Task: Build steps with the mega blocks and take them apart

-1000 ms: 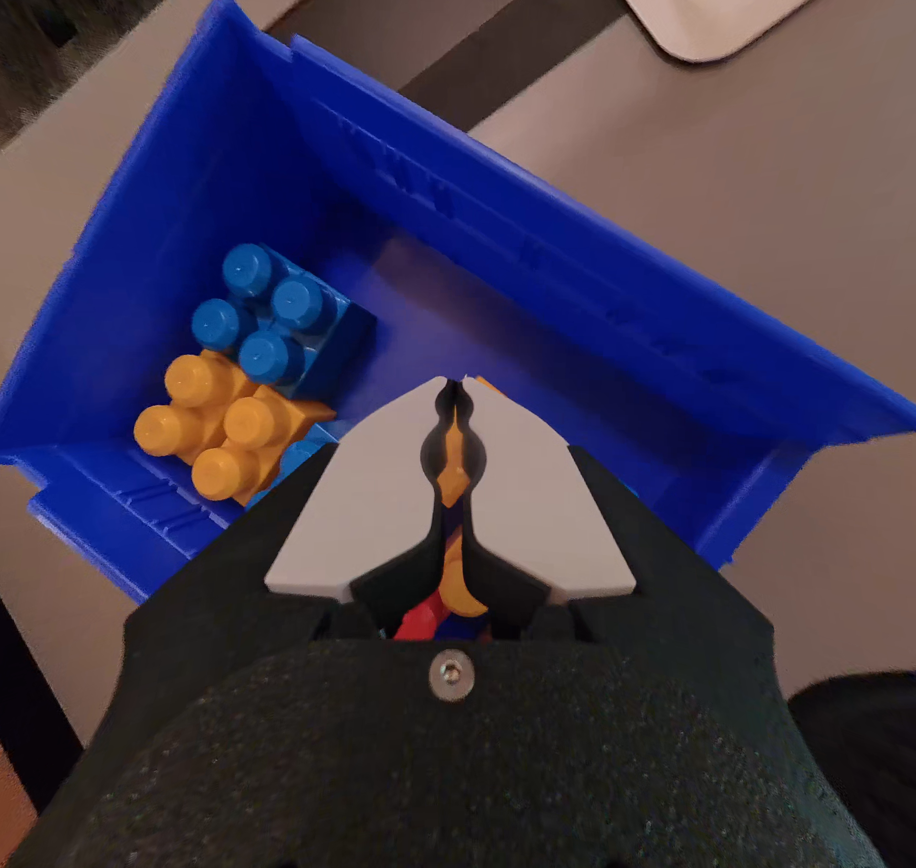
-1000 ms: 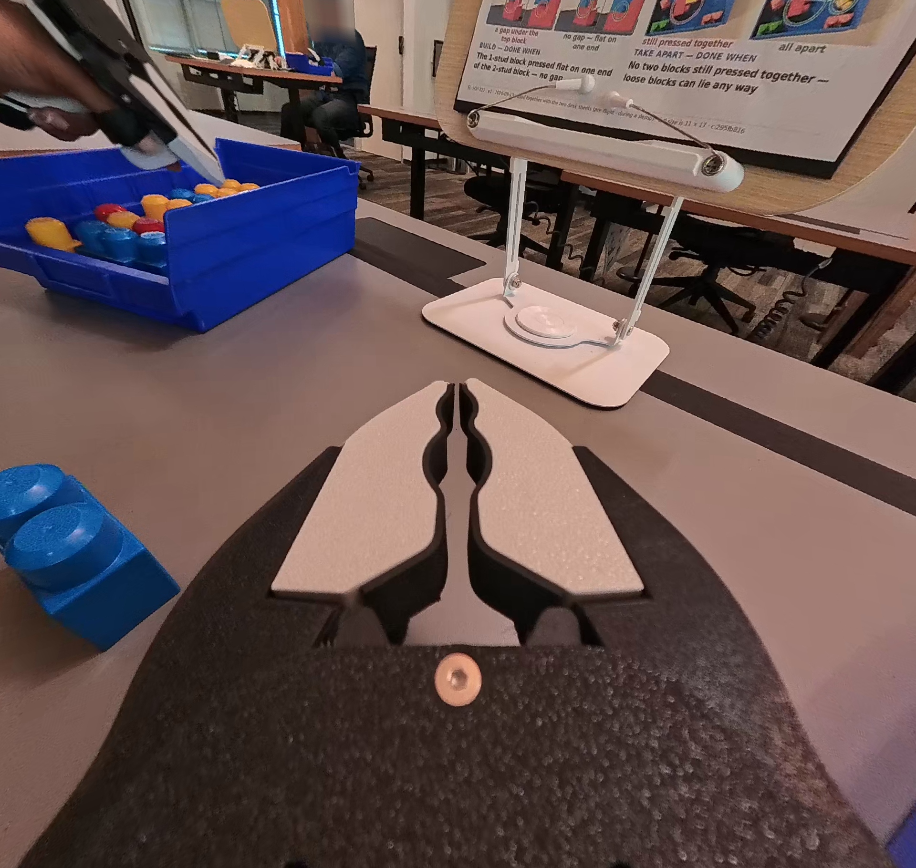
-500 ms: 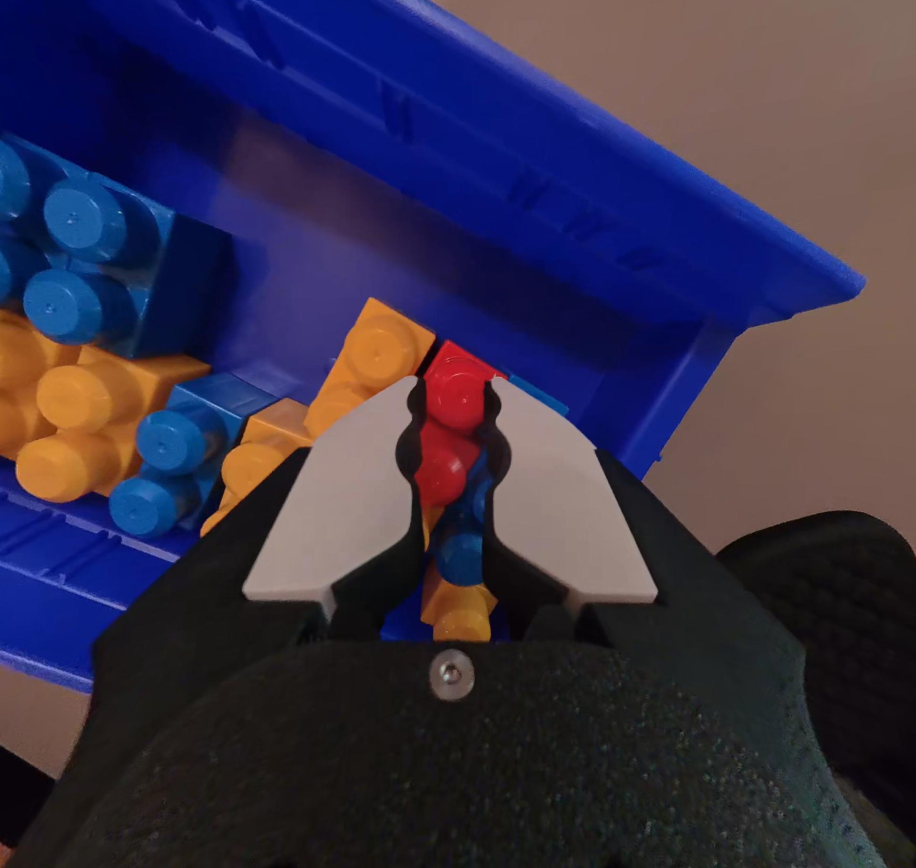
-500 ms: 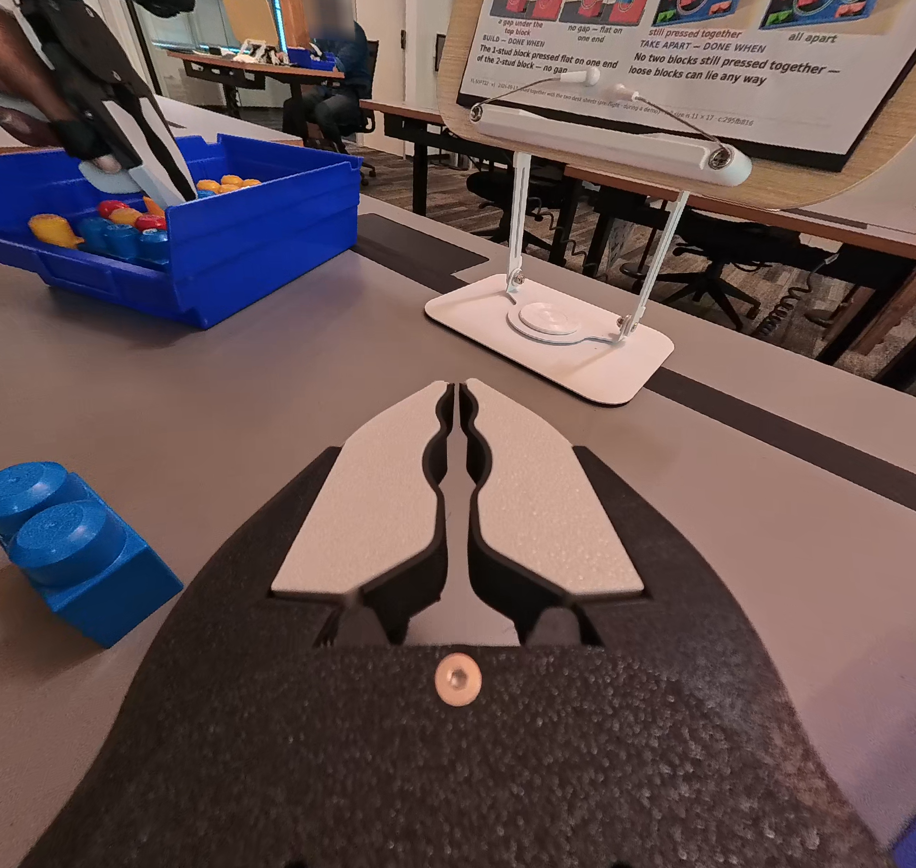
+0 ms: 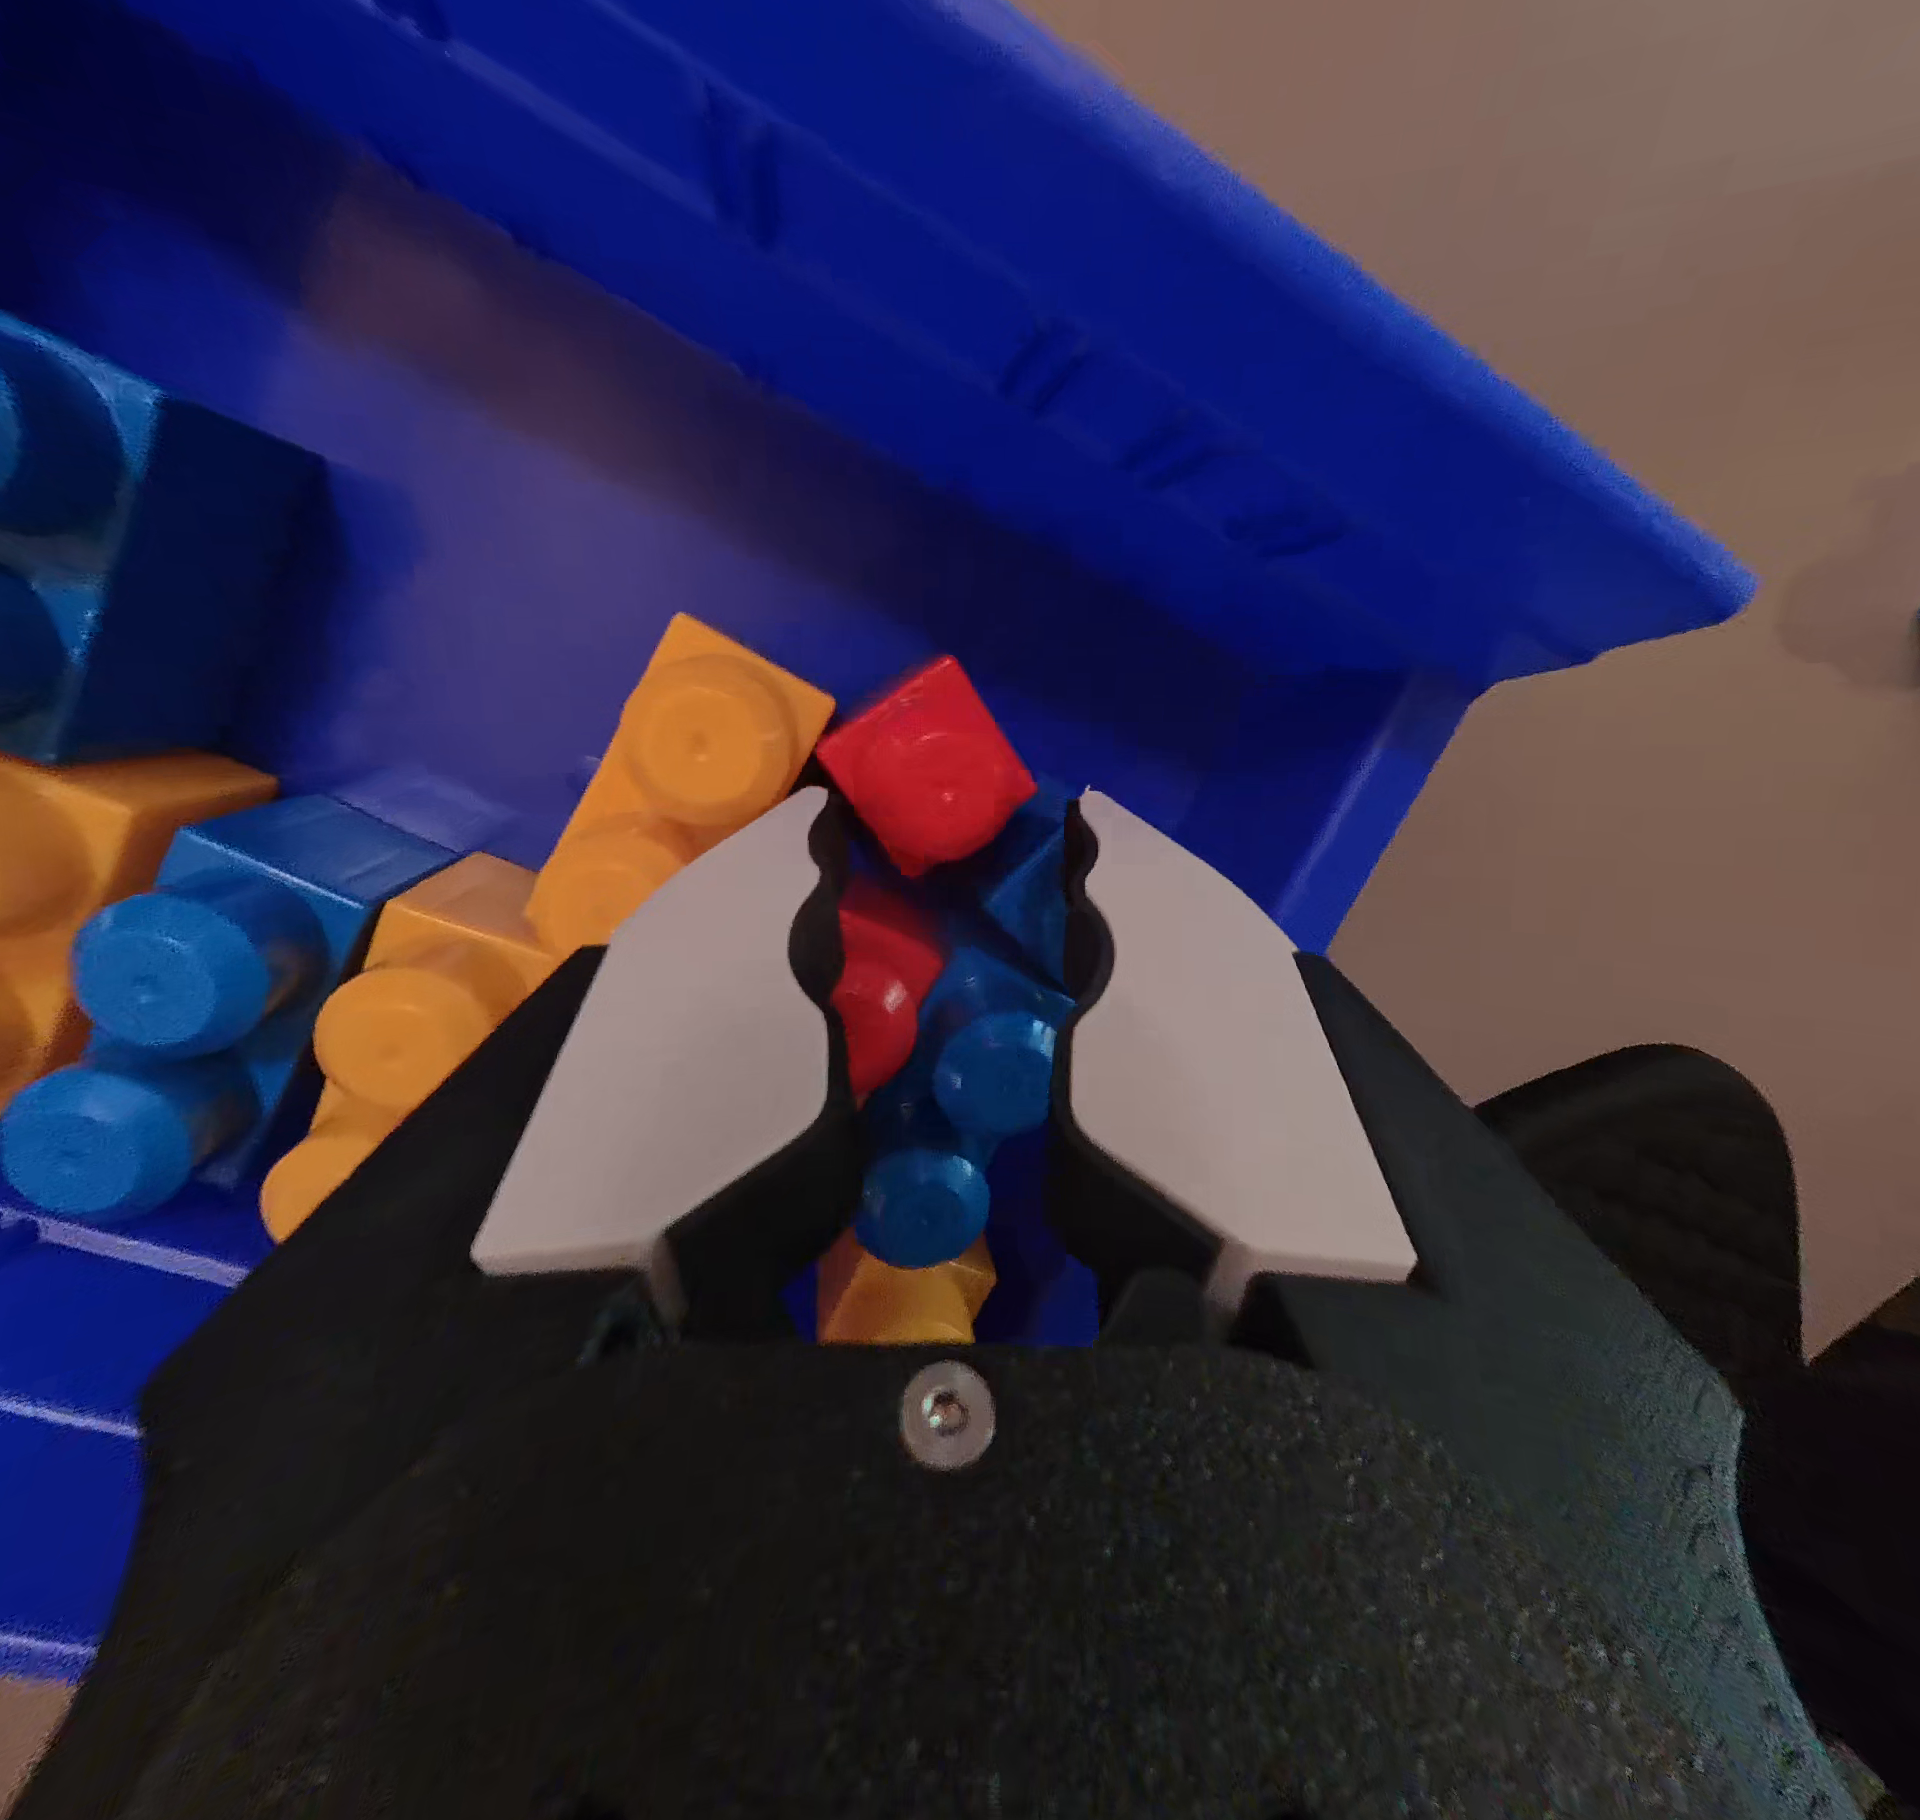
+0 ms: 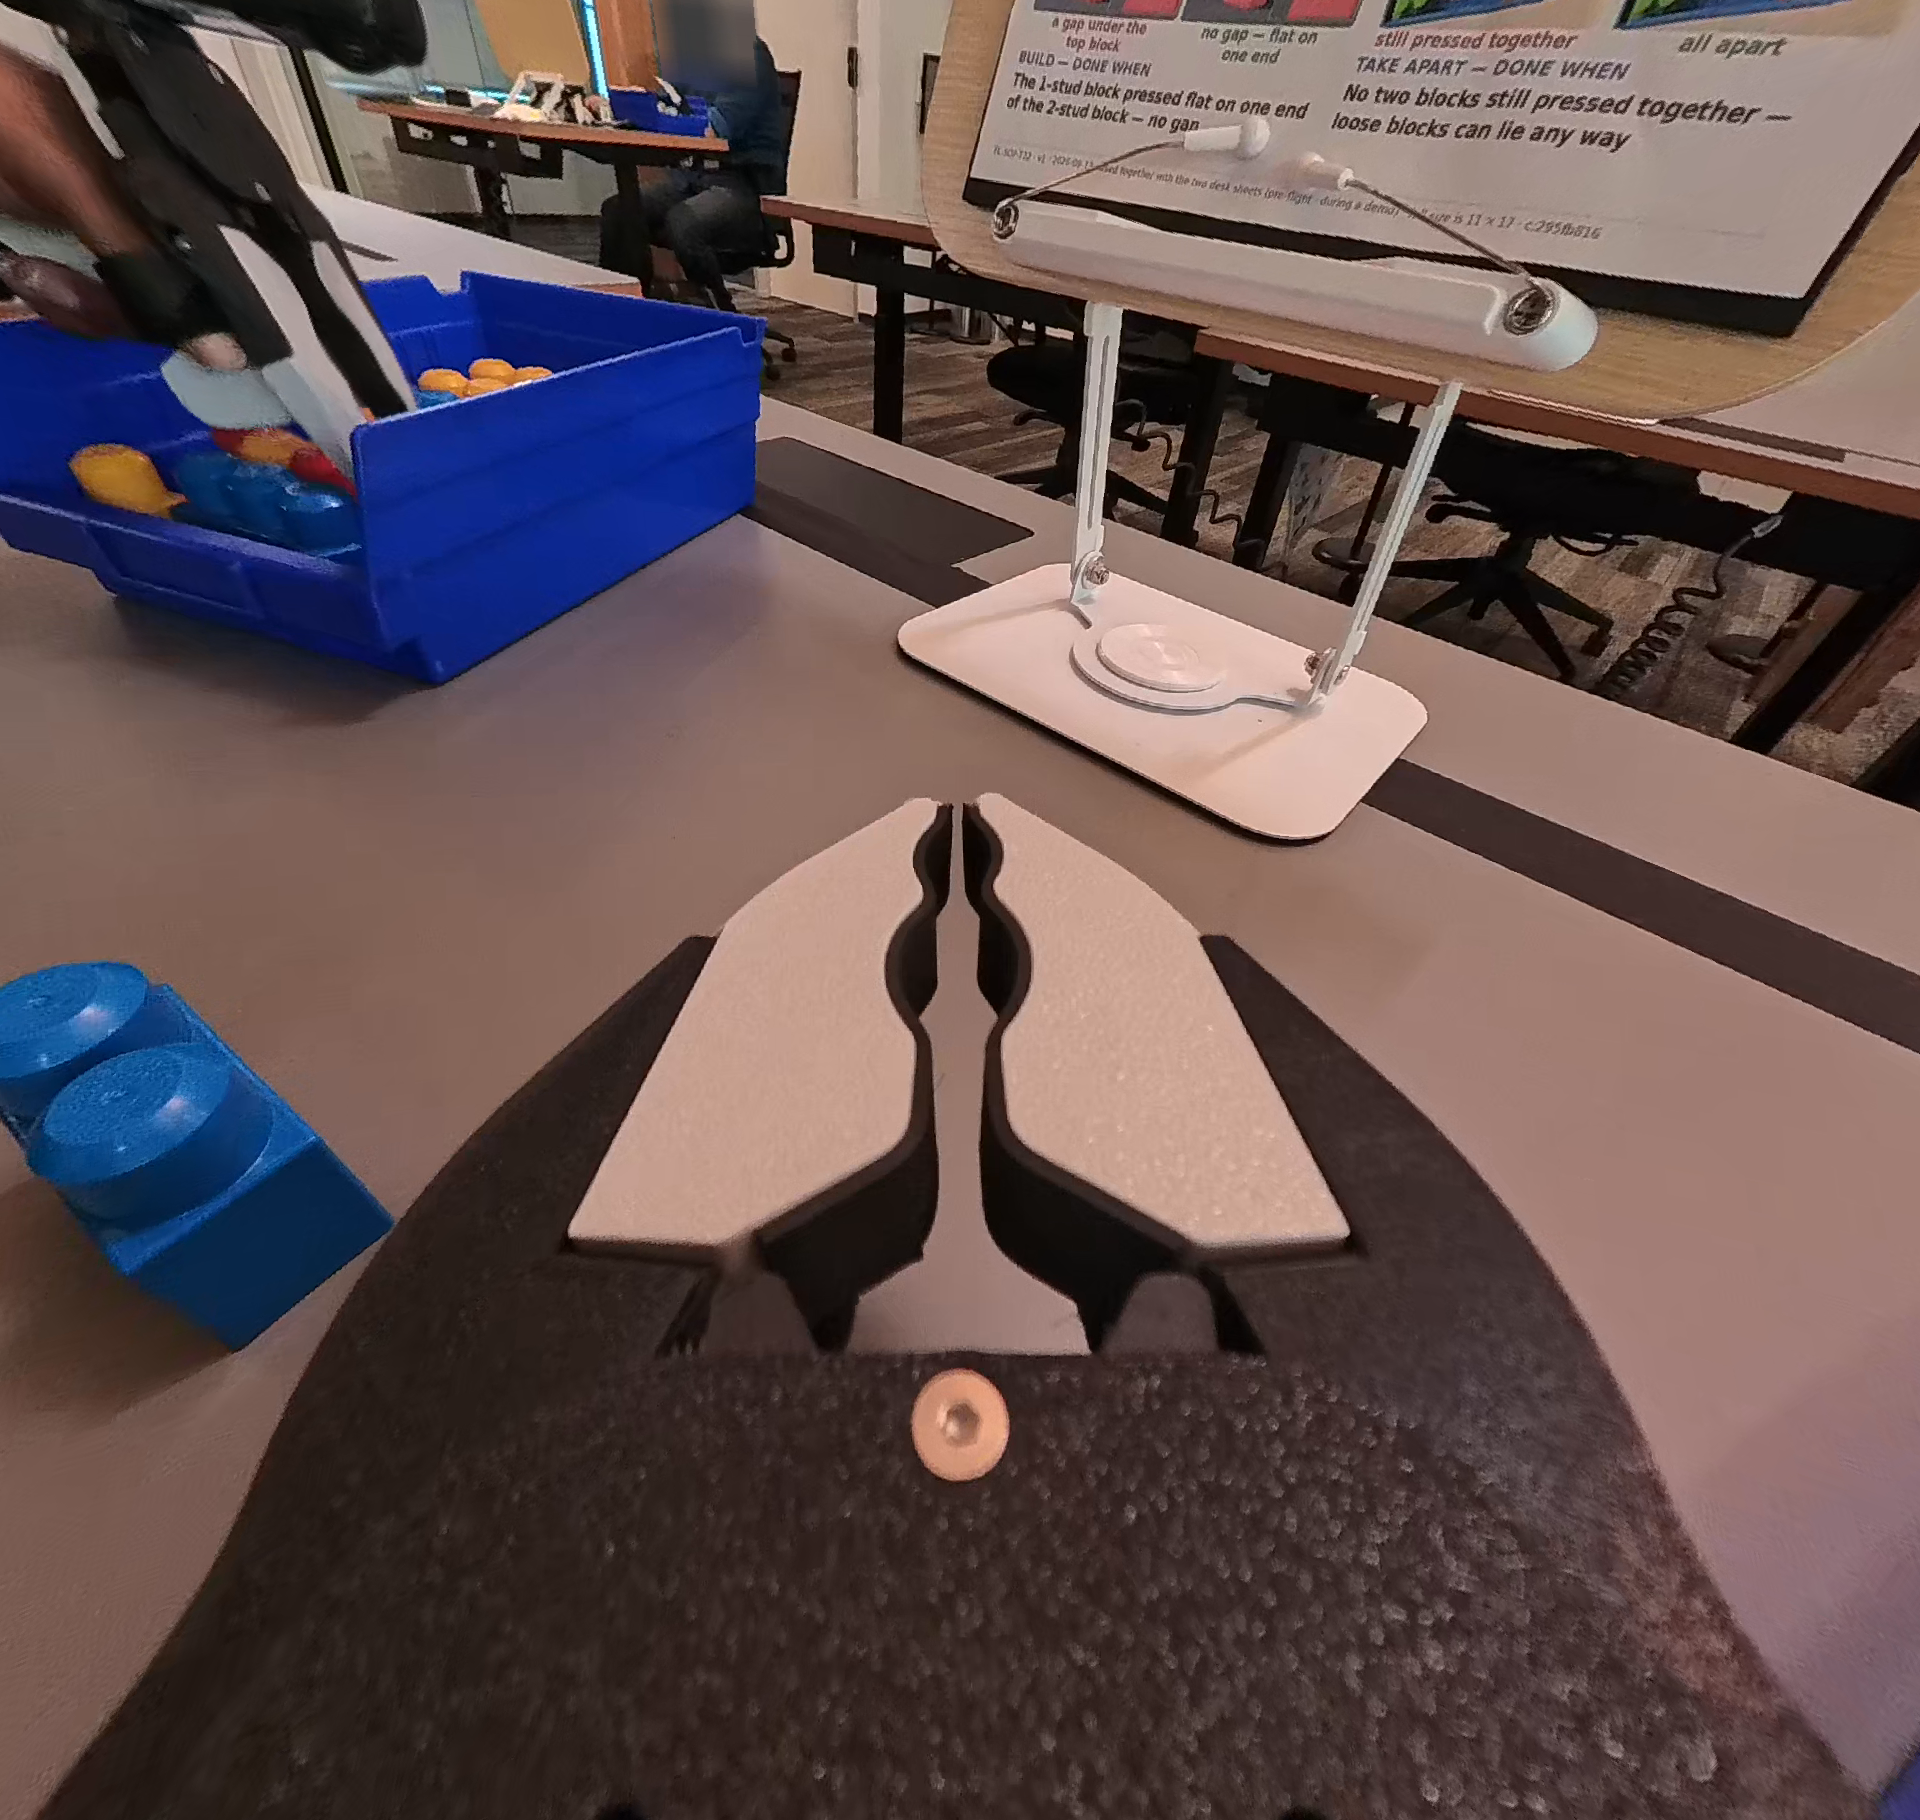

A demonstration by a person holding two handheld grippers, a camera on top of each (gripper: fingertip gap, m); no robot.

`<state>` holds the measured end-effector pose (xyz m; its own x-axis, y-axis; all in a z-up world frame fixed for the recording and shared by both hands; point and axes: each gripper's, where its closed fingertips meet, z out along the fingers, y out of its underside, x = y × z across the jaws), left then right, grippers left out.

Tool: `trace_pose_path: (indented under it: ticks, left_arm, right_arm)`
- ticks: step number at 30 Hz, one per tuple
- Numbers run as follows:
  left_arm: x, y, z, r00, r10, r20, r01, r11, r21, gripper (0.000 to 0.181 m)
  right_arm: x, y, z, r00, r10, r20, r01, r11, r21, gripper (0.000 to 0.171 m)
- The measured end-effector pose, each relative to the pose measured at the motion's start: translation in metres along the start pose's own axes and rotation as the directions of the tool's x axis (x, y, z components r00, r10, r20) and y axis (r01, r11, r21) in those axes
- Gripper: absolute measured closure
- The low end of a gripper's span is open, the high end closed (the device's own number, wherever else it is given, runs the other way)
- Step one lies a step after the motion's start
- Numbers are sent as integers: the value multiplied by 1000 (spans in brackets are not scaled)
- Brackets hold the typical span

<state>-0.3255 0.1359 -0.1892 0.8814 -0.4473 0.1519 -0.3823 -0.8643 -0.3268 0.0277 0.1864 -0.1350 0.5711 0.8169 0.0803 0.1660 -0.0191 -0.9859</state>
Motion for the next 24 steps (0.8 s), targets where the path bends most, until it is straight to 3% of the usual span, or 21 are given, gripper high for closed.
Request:
trace_pose_path:
  ticks: [9, 11, 14, 24]
  left_arm:
    - [-7, 1, 10, 995, 34, 96, -30, 999, -36, 142]
    - [-8, -4, 9, 989, 64, 130, -62, 998, -23, 152]
    - [-7, -6, 8, 982, 107, 158, -104, 994, -27, 152]
    - [21, -39, -43, 977, 141, 159, -171, 966, 193, 153]
  right_arm:
    - [-1, 2, 1, 1000, 0, 4, 0, 1000, -9, 170]
    - [-1, 2, 1, 1000, 0, 4, 0, 1000, -10, 170]
    - [-1, 2, 1, 1000, 1, 4, -1, 1000, -10, 170]
    - [-1, 2, 1, 1000, 0, 6, 1, 1000, -12, 170]
